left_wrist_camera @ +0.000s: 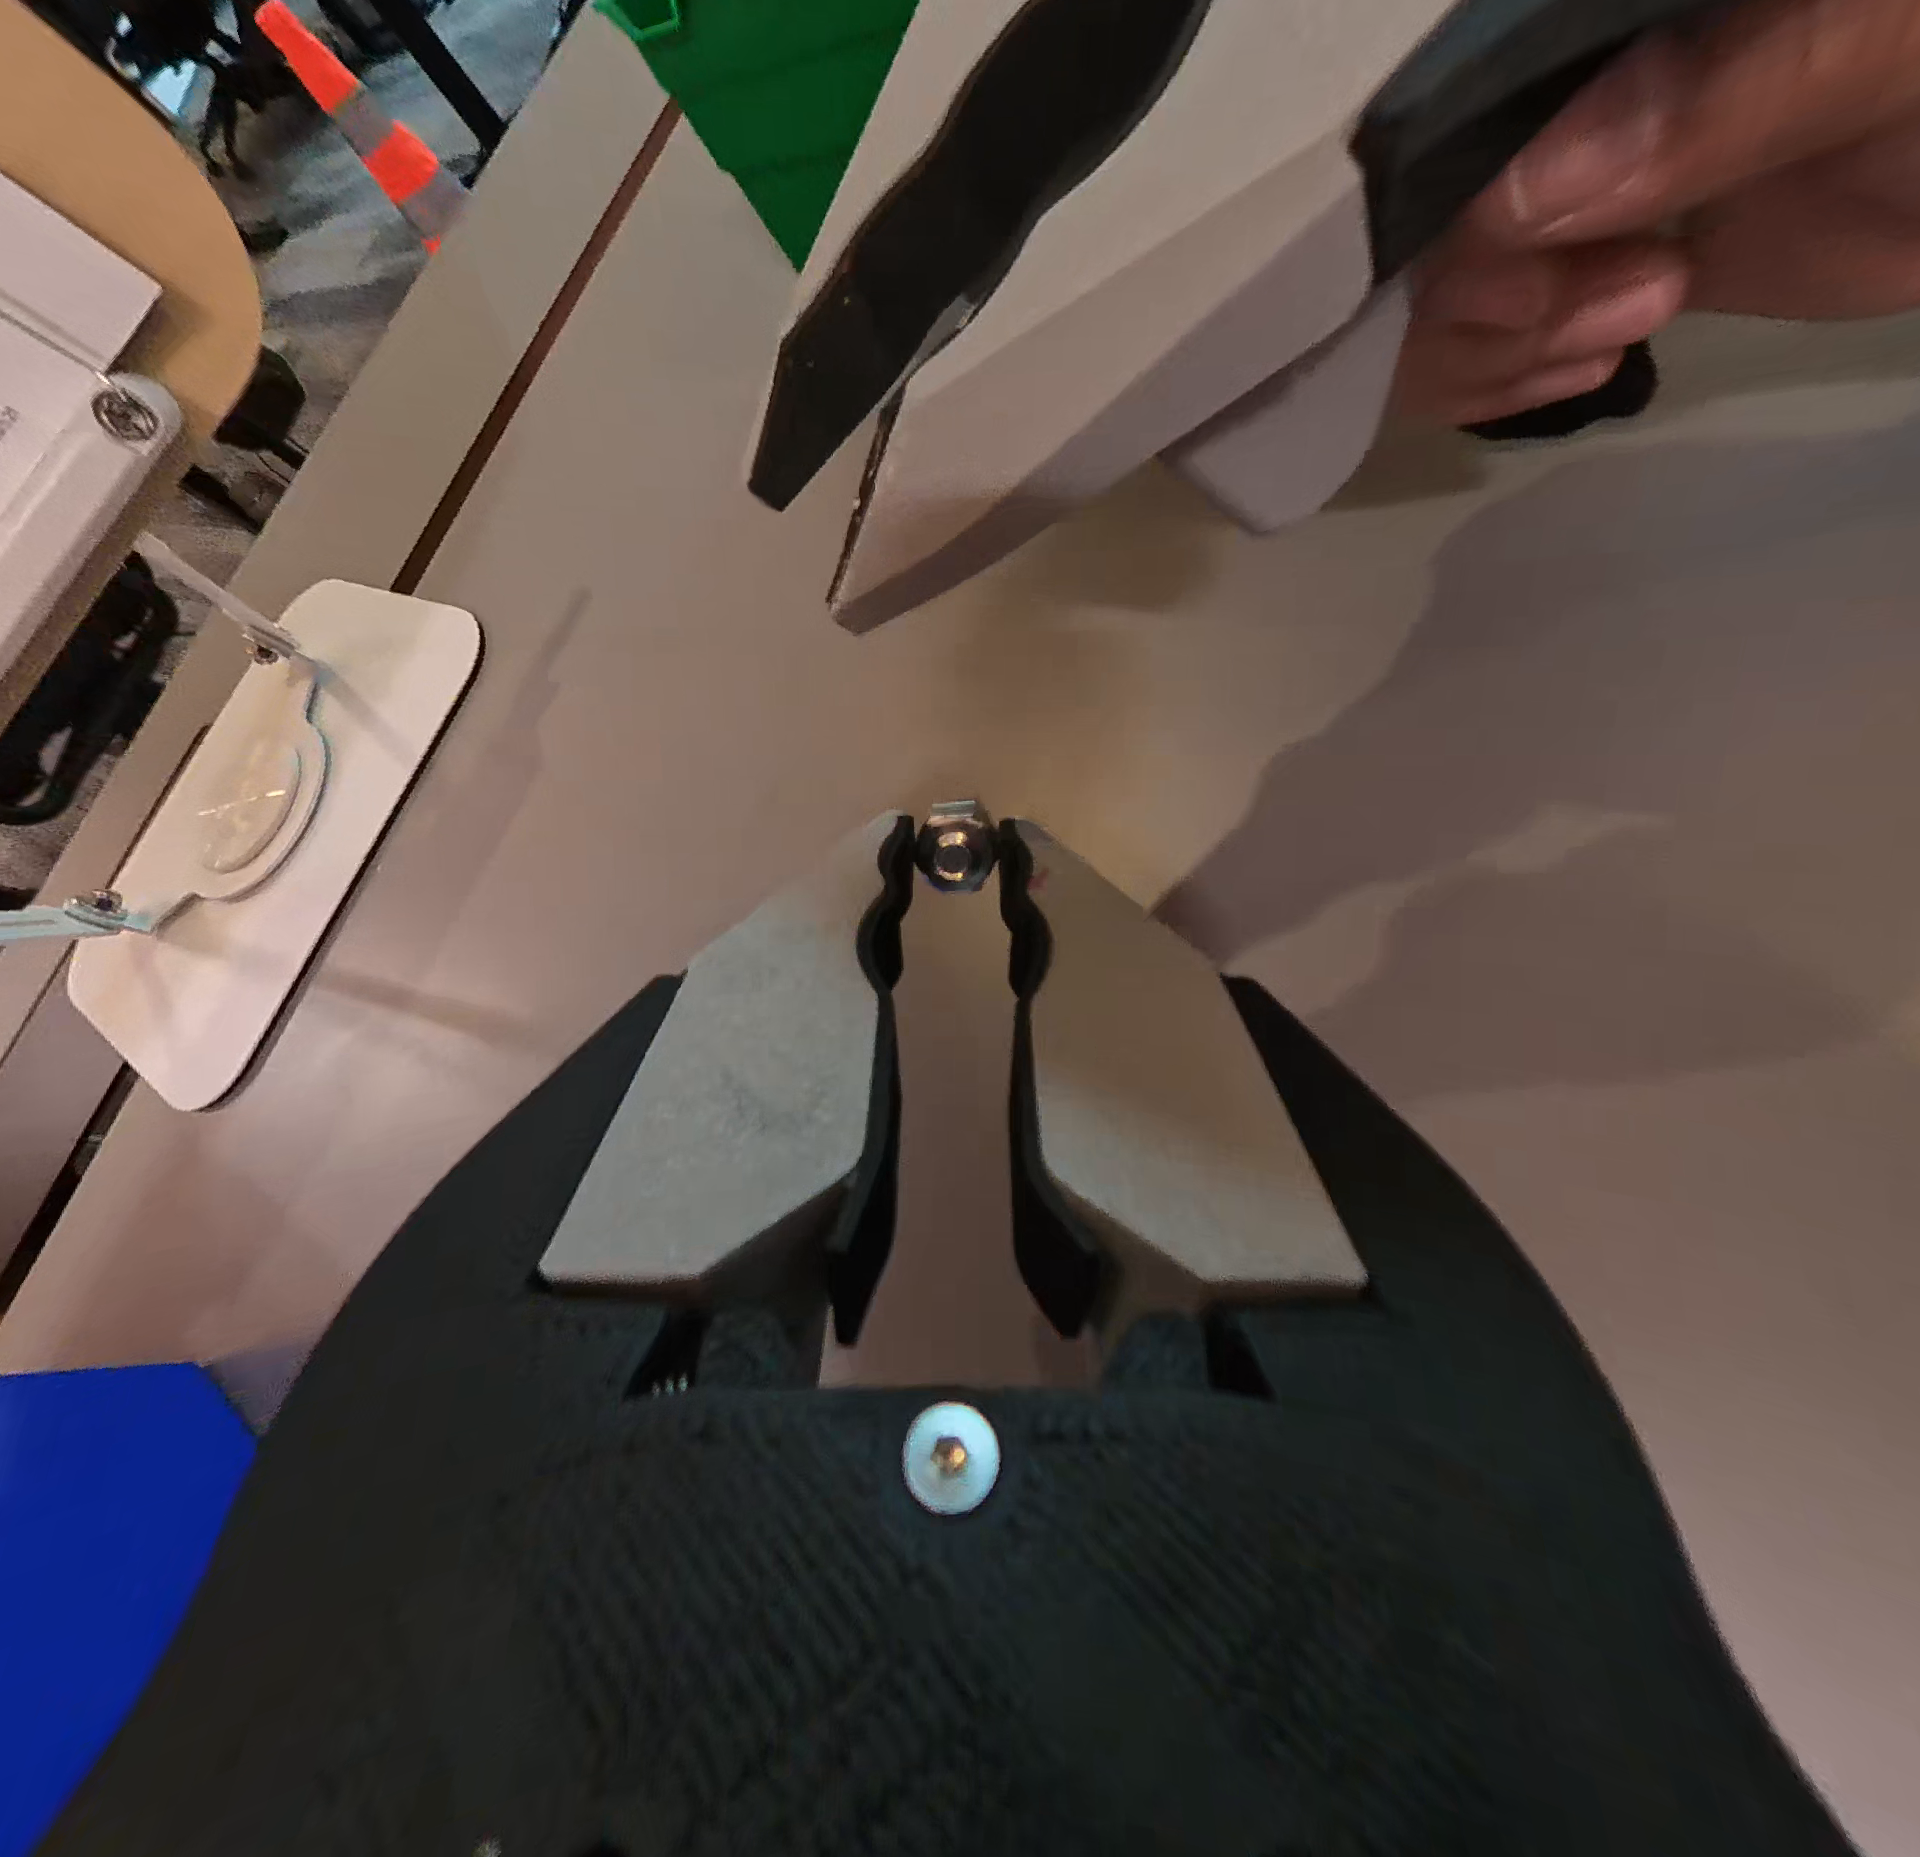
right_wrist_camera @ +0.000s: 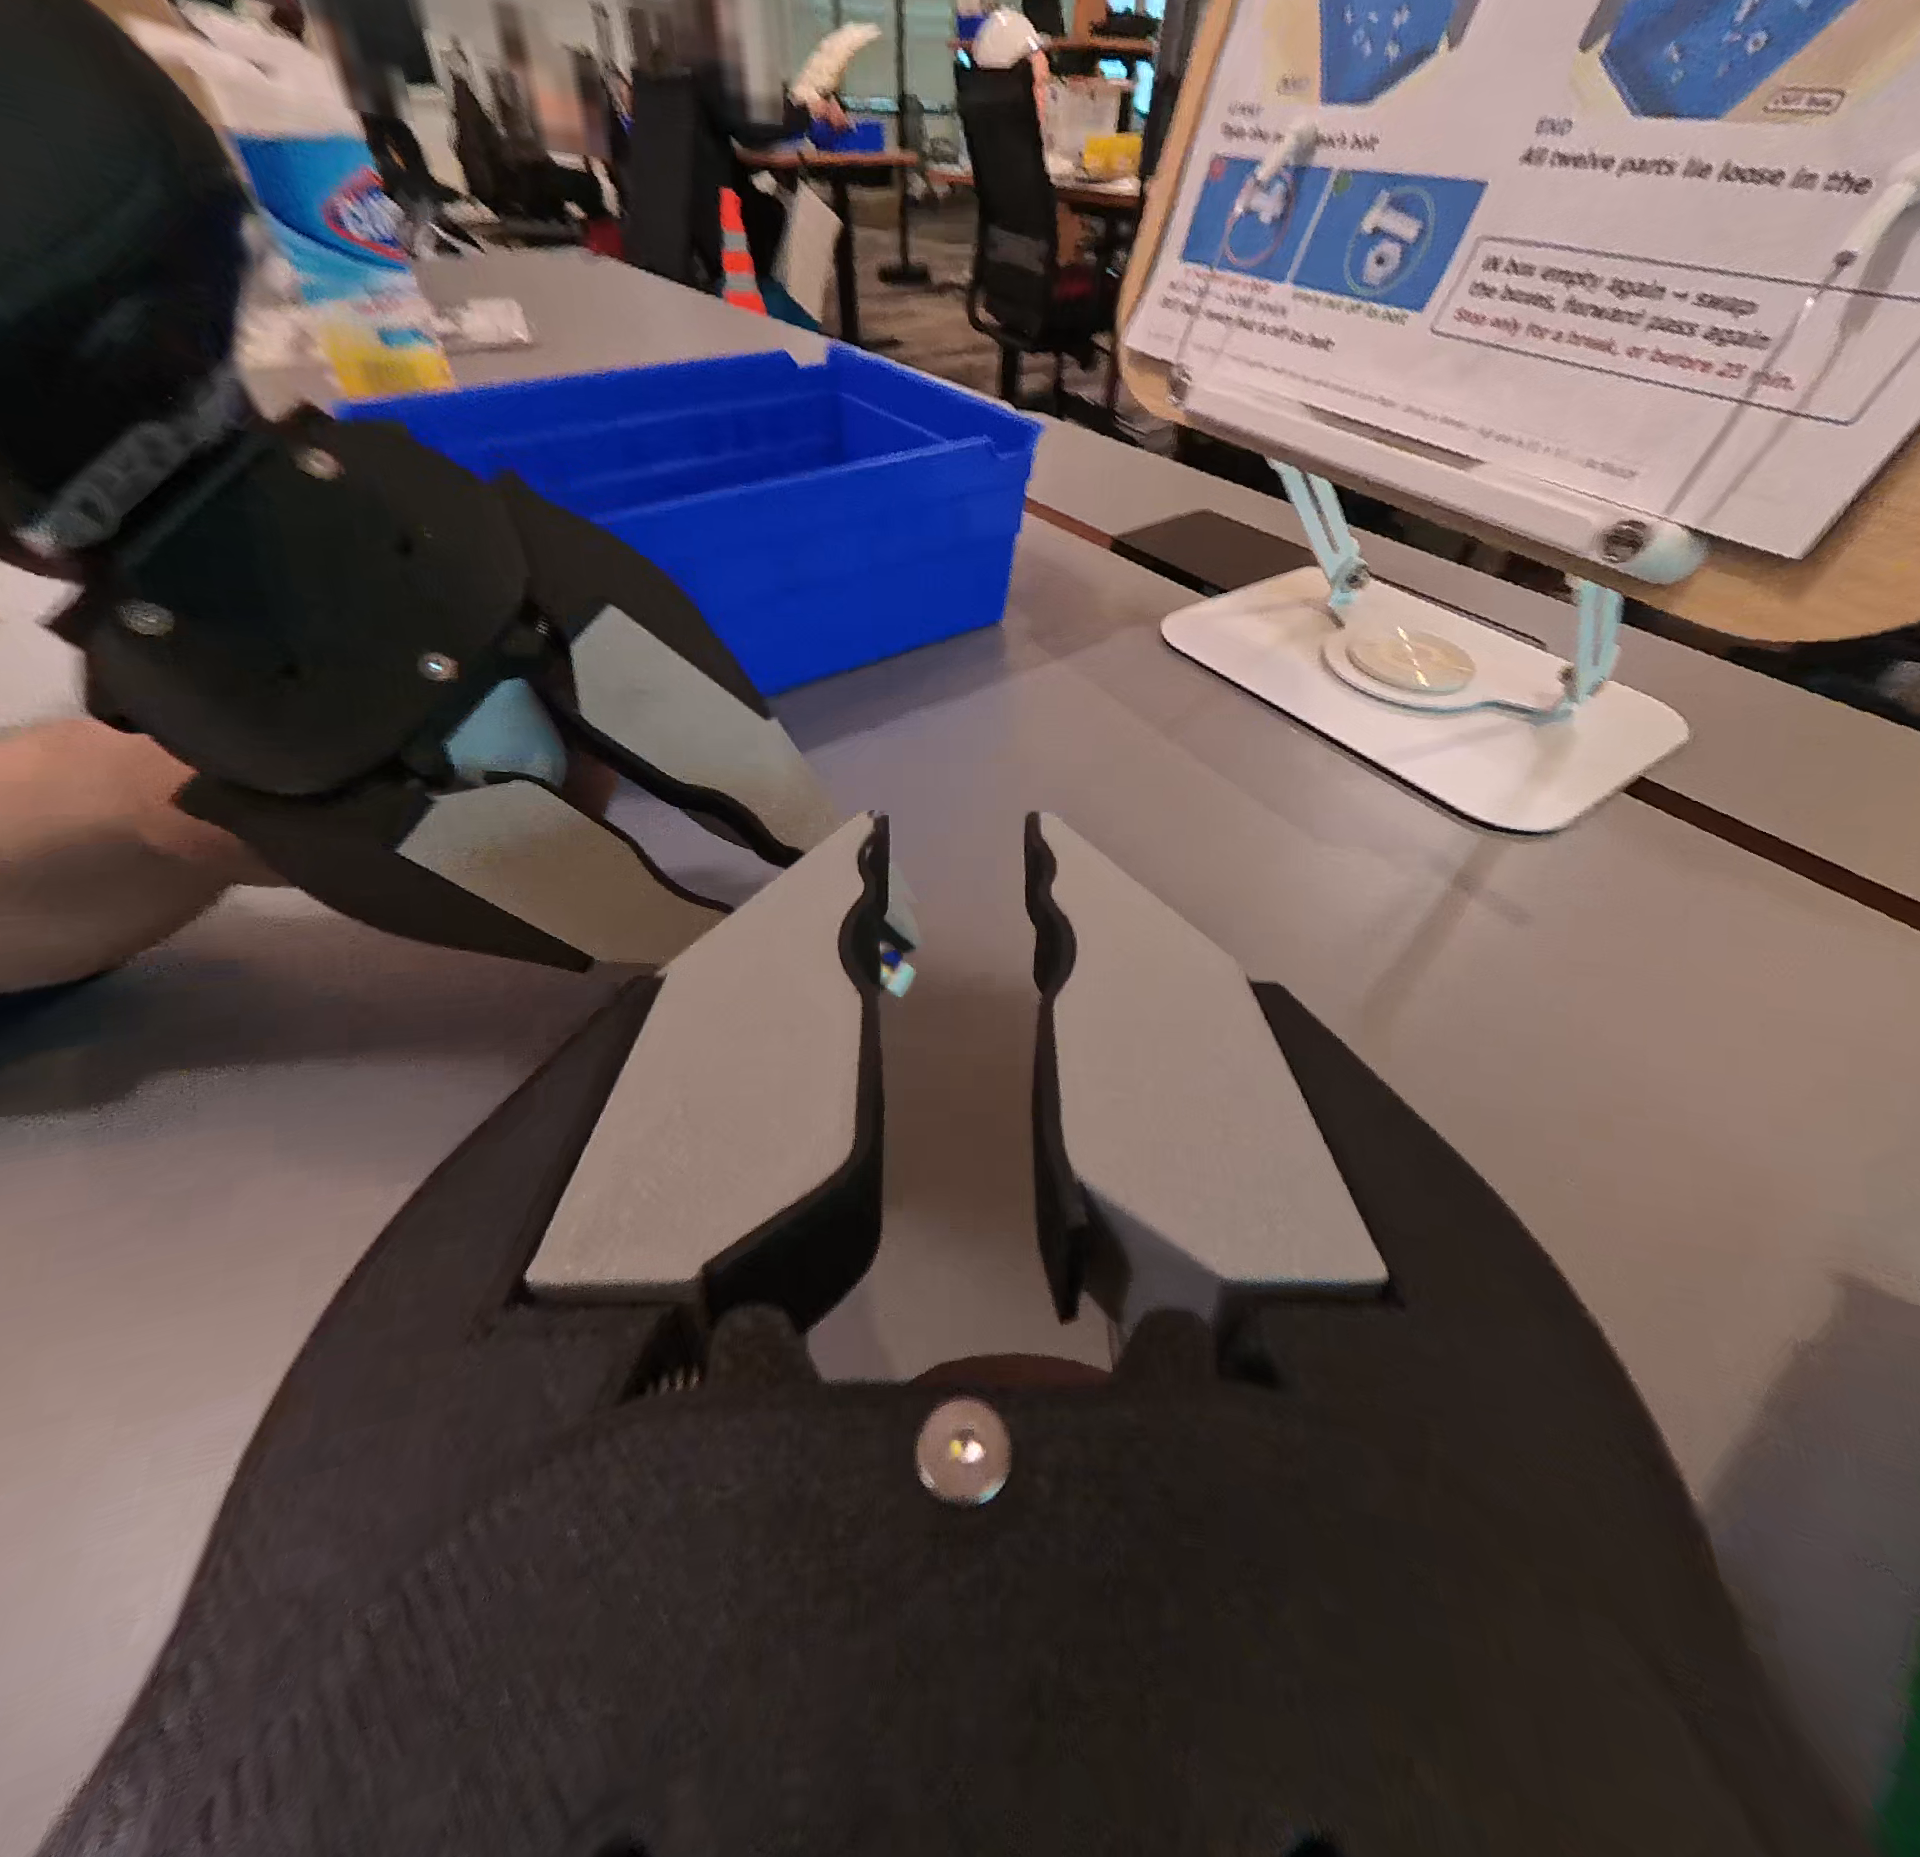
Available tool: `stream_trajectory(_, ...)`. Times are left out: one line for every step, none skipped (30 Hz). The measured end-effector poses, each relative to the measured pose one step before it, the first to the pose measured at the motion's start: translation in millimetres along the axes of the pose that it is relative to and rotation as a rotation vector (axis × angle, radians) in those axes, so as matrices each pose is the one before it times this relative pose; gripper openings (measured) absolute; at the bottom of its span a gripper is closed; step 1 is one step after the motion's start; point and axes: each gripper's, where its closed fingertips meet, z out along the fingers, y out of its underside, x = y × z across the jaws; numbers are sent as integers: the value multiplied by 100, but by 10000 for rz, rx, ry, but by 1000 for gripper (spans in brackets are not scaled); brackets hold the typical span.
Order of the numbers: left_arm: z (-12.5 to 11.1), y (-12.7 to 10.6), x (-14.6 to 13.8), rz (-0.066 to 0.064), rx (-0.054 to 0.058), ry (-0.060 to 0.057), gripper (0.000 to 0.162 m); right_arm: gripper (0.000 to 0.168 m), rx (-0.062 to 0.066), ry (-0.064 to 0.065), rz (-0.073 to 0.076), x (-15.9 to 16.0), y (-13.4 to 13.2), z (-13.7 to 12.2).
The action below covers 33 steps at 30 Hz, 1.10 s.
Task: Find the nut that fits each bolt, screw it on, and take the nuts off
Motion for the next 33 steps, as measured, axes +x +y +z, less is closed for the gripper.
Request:
stream_trajectory(84,65,-72,-23,89,-37,14,23,-211,356,-259,411,335,150)
stream_trajectory(77,62,-19,32,150,-17,14,23,-145,258,-300,214,223,116)
stream_trajectory(185,461,6,54,-107,24,14,23,-120,236,-276,163,208,121)
stream_trajectory(206,700,-149,66,-318,-67,14,23,-130,243,-231,177,237,148)
stream_trajectory(157,475,-243,148,-222,-166,14,23,-130,167,-201,82,247,176)
stream_trajectory(56,115,-151,186,-40,-148,14,23,-106,53,-152,-85,218,171)
stream_trajectory(-40,-112,-110,115,56,-133,14,23,-90,15,-78,-114,218,180)
stream_trajectory(-103,-234,-103,25,120,-111,14,23,-71,-6,-40,-113,201,153)
stream_trajectory(-126,-260,-65,-22,147,-61,14,23,-40,-43,-26,-110,160,141)
stream_trajectory(-151,-287,-137,-18,165,-94,14,24,-26,-25,-2,-19,141,99)
stream_trajectory(-145,-218,-204,19,152,-126,13,24,-17,2,7,92,141,89)
stream_trajectory(-92,-60,-214,17,80,-107,14,25,-48,-46,-62,98,169,98)
stream_trajectory(-22,86,-254,-29,19,-111,14,24,-130,4,-241,291,250,132)
stream_trajectory(46,167,-242,-74,-3,-86,14,24,-207,238,-268,748,336,199)
stream_trajectory(137,276,-99,-110,-53,31,14,25,-236,159,-65,652,292,233)
stream_trajectory(156,342,-93,-155,-107,52,14,28,-151,-152,148,108,127,207)
stream_trajectory(147,248,-80,-143,-62,39,13,29,-16,-268,199,-241,-35,139)
stream_trajectory(107,165,-41,-114,-23,49,13,29,67,-136,60,-220,-18,109)
stream_trajectory(73,129,-84,-95,-36,9,14,29,67,51,-137,-100,138,105)
stream_trajectory(29,71,-126,-75,-24,-21,14,29,59,160,-281,-30,280,75)
stream_trajectory(-11,-25,-58,-93,21,18,14,28,20,95,-320,-151,384,43)
stream_trajectory(-25,-46,6,-161,48,79,14,28,-152,-101,-165,-338,419,16)
stream_trajectory(-19,-32,108,-229,36,160,14,32,-160,-250,-21,-398,26,-109)
stream_trajectory(-9,-84,116,-269,63,171,14,33,290,-94,14,-116,-522,-255)
stream_trajectory(7,-99,103,-284,100,161,14,29,334,16,82,90,-417,-223)
stream_trajectory(20,-32,114,-281,58,167,14,29,70,-59,185,41,-18,-48)
stream_trajectory(25,-2,113,-252,27,163,14,30,-70,-119,219,-24,187,25)
stream_trajectory(-2,-30,103,-223,53,145,14,31,-31,-108,208,-36,146,28)
stream_trajectory(-24,-79,17,-200,89,100,14,31,20,-93,169,-44,46,3)
stream_trajectory(-30,-77,22,-171,92,110,14,32,56,-70,127,-45,-60,-47)
stream_trajectory(-32,-56,-1,-156,67,107,14,31,94,-47,75,-56,-152,-84)
stream_trajectory(-51,-19,-96,-138,56,32,14,31,119,-42,13,-83,-211,-105)
stream_trajectory(-48,-28,-81,-108,63,22,14,30,123,-22,-41,-98,-230,-111)
